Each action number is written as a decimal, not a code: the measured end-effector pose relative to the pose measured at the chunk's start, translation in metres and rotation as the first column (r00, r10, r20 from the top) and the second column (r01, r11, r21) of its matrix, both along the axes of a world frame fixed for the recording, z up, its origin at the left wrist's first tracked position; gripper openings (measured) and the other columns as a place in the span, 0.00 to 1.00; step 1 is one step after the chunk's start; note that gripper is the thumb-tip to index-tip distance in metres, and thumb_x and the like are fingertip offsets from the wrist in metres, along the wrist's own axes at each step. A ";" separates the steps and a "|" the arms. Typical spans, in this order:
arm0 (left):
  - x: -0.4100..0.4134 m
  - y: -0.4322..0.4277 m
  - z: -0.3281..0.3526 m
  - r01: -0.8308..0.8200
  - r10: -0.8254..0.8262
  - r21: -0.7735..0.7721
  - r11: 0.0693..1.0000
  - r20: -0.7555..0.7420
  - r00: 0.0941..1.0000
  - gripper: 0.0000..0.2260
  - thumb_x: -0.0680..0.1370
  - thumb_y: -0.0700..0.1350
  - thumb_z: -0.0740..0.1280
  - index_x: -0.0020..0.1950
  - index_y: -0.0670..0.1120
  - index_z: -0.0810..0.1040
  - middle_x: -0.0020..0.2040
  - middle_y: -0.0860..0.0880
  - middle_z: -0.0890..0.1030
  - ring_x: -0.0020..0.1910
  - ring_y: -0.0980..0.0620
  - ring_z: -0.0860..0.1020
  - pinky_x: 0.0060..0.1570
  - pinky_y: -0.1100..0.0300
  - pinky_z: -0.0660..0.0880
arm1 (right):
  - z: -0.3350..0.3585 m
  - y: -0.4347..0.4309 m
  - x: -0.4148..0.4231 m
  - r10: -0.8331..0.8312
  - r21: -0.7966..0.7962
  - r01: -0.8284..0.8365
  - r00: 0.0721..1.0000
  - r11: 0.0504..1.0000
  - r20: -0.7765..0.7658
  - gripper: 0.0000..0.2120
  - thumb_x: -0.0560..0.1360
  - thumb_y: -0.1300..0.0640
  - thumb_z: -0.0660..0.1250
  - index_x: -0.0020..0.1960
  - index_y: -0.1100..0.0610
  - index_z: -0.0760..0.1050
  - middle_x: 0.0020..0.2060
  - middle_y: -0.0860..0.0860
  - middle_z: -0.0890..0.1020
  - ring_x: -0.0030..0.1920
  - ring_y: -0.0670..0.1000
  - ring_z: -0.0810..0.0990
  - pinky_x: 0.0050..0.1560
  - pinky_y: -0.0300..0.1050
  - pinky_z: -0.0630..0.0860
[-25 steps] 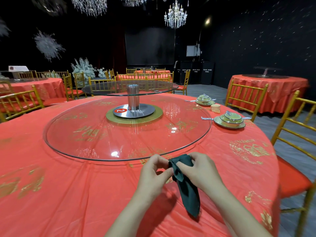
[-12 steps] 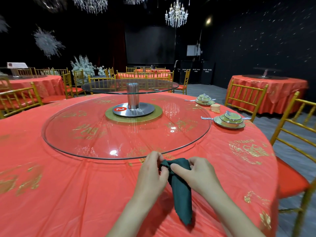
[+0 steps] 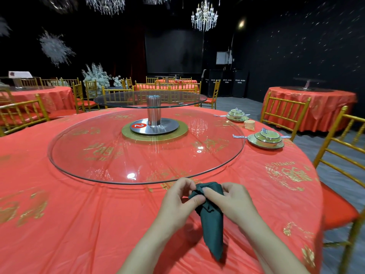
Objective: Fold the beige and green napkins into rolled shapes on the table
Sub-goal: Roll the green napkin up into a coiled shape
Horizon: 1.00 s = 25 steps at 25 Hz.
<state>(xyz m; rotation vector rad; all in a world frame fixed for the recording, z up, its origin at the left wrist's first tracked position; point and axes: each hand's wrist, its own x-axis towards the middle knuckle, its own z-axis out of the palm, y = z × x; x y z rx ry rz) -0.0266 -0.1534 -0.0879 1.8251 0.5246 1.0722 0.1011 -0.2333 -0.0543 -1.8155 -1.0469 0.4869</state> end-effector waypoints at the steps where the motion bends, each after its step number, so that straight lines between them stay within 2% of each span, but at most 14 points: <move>1: -0.001 0.002 0.000 0.024 -0.024 -0.003 1.000 -0.009 1.000 0.12 0.64 0.53 0.68 0.40 0.48 0.71 0.33 0.59 0.74 0.35 0.59 0.70 0.36 0.65 0.67 | -0.001 0.000 0.000 0.010 0.007 -0.010 1.000 1.000 -0.015 0.25 0.57 0.39 0.70 0.36 0.62 0.77 0.28 0.55 0.80 0.31 0.49 0.76 0.34 0.47 0.72; 3: -0.004 0.004 0.001 0.074 -0.074 -0.015 0.997 -0.039 0.996 0.10 0.65 0.52 0.67 0.39 0.48 0.71 0.33 0.56 0.73 0.34 0.56 0.70 0.37 0.63 0.68 | -0.002 0.000 0.002 0.014 0.014 -0.013 1.000 1.000 -0.020 0.29 0.52 0.37 0.67 0.37 0.62 0.78 0.33 0.59 0.83 0.32 0.50 0.77 0.37 0.52 0.76; 5: -0.005 0.002 0.002 0.044 -0.043 0.013 0.999 -0.071 0.997 0.08 0.66 0.51 0.65 0.38 0.49 0.69 0.32 0.55 0.72 0.33 0.56 0.69 0.36 0.60 0.68 | -0.003 -0.001 0.002 0.002 0.008 -0.002 1.000 1.000 -0.017 0.29 0.52 0.37 0.67 0.37 0.63 0.77 0.34 0.59 0.83 0.32 0.50 0.77 0.37 0.52 0.77; 7: -0.004 -0.004 0.003 -0.106 0.128 0.153 0.982 -0.145 0.981 0.06 0.68 0.46 0.63 0.36 0.50 0.65 0.31 0.56 0.68 0.30 0.59 0.65 0.34 0.63 0.64 | -0.005 -0.004 0.000 -0.005 -0.010 0.005 1.000 1.000 -0.007 0.28 0.54 0.38 0.69 0.36 0.64 0.77 0.30 0.57 0.81 0.31 0.50 0.76 0.34 0.50 0.74; 9: -0.002 -0.007 0.004 -0.222 0.302 0.342 0.913 -0.201 0.932 0.11 0.70 0.40 0.63 0.37 0.51 0.61 0.31 0.55 0.66 0.31 0.57 0.64 0.32 0.65 0.61 | -0.008 -0.004 -0.006 -0.030 -0.019 0.031 0.999 0.999 0.045 0.23 0.61 0.42 0.73 0.36 0.63 0.76 0.27 0.52 0.77 0.30 0.50 0.73 0.32 0.45 0.68; 12: -0.001 -0.008 0.006 -0.308 0.415 0.440 0.843 -0.169 0.894 0.14 0.72 0.35 0.64 0.40 0.50 0.61 0.34 0.55 0.66 0.33 0.54 0.64 0.34 0.63 0.60 | -0.003 -0.005 -0.018 -0.094 0.025 0.091 0.980 0.996 0.175 0.17 0.66 0.45 0.72 0.36 0.59 0.75 0.31 0.51 0.80 0.35 0.53 0.78 0.34 0.46 0.69; 14: -0.002 -0.008 0.006 -0.377 0.448 0.408 0.831 -0.091 0.889 0.13 0.72 0.34 0.64 0.43 0.50 0.64 0.37 0.56 0.69 0.36 0.55 0.66 0.37 0.66 0.62 | 0.002 -0.005 -0.023 -0.091 0.058 0.082 0.979 0.995 0.181 0.16 0.66 0.45 0.72 0.37 0.58 0.75 0.30 0.50 0.79 0.34 0.52 0.77 0.34 0.45 0.68; 16: -0.002 -0.013 0.007 -0.399 0.417 0.274 0.875 -0.005 0.909 0.12 0.71 0.37 0.64 0.43 0.53 0.67 0.39 0.56 0.73 0.38 0.57 0.70 0.39 0.70 0.65 | 0.004 -0.003 -0.022 -0.078 0.064 0.069 0.987 0.996 0.141 0.17 0.67 0.46 0.72 0.36 0.61 0.75 0.28 0.49 0.77 0.30 0.49 0.73 0.32 0.44 0.67; 18: -0.001 -0.022 0.006 -0.321 0.323 0.189 0.928 0.022 0.946 0.08 0.71 0.42 0.62 0.43 0.56 0.69 0.40 0.56 0.75 0.40 0.59 0.73 0.40 0.70 0.67 | 0.005 -0.002 -0.019 -0.081 0.058 0.075 0.991 0.995 0.105 0.17 0.66 0.47 0.72 0.36 0.61 0.76 0.27 0.49 0.75 0.29 0.48 0.72 0.31 0.44 0.67; 21: -0.001 -0.026 0.004 -0.219 0.222 0.159 0.963 0.004 0.975 0.06 0.70 0.47 0.63 0.45 0.55 0.71 0.42 0.56 0.77 0.43 0.59 0.75 0.44 0.69 0.69 | 0.006 -0.001 -0.014 -0.082 0.048 0.080 0.995 0.996 0.061 0.16 0.66 0.48 0.71 0.37 0.62 0.77 0.28 0.50 0.77 0.29 0.48 0.73 0.32 0.43 0.68; 25: -0.004 -0.013 0.003 -0.108 0.106 0.090 0.990 0.029 0.994 0.06 0.69 0.51 0.64 0.44 0.54 0.72 0.38 0.58 0.77 0.37 0.57 0.74 0.39 0.63 0.71 | 0.004 -0.004 -0.008 -0.059 0.049 0.057 0.997 0.997 0.044 0.15 0.66 0.49 0.72 0.38 0.61 0.77 0.32 0.55 0.83 0.34 0.53 0.80 0.35 0.47 0.75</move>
